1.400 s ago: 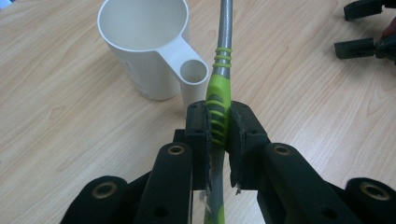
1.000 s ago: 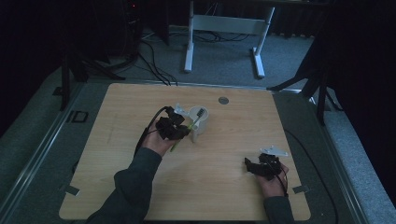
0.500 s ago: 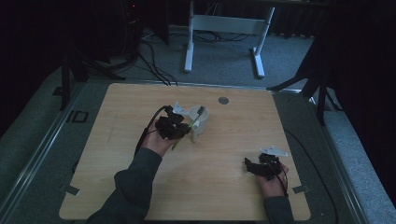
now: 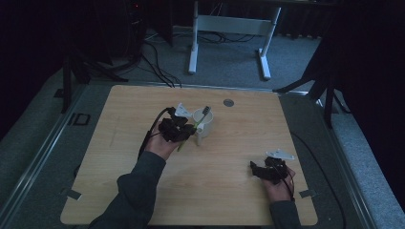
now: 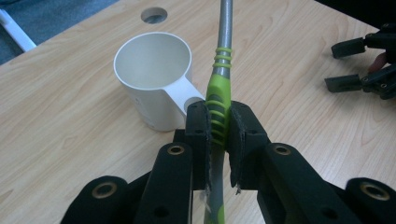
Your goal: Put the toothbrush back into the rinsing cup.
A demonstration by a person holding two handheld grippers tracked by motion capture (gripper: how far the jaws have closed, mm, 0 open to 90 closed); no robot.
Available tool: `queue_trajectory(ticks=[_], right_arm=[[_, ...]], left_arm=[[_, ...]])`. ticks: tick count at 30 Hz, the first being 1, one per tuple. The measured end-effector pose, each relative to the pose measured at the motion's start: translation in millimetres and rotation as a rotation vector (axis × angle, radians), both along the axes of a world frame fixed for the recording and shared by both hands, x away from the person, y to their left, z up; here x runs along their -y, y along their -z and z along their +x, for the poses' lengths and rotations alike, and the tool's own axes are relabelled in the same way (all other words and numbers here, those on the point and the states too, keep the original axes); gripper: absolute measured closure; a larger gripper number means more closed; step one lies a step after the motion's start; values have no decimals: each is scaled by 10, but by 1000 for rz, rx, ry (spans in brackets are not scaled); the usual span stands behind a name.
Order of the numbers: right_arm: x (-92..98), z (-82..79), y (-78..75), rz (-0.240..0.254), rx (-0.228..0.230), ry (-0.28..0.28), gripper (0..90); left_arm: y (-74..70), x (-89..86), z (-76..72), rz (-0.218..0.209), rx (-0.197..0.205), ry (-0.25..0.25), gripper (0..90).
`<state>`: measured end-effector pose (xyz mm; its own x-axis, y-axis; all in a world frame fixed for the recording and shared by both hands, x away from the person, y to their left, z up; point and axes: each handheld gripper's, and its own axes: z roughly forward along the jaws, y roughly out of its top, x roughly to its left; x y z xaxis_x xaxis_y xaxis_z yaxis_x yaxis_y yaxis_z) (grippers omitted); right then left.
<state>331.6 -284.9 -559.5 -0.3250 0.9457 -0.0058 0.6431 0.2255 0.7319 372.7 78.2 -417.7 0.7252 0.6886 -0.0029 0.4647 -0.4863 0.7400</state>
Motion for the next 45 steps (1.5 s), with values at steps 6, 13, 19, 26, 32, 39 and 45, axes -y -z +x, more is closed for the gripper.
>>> queue_trajectory(ticks=[6, 13, 19, 26, 32, 39, 45], right_arm=[[1, 0, 0, -1, 0, 0, 211], [1, 0, 0, -1, 0, -1, 211], [1, 0, 0, -1, 0, -1, 211], [1, 0, 0, -1, 0, 0, 211], [-1, 1, 0, -1, -1, 0, 211], [-2, 2, 0, -1, 0, 0, 211], [-3, 3, -1, -1, -1, 0, 211]], left_arm=[[-5, -7, 6, -22, 3, -2, 795], [-20, -13, 5, -40, 12, -11, 795], [-32, -25, 4, -56, 27, -15, 795], [-46, -37, 2, -80, 43, -23, 795], [-51, -36, -2, -94, 54, -24, 795], [-61, -37, -3, -123, 73, -27, 795], [-74, -43, -7, -139, 91, -32, 795]])
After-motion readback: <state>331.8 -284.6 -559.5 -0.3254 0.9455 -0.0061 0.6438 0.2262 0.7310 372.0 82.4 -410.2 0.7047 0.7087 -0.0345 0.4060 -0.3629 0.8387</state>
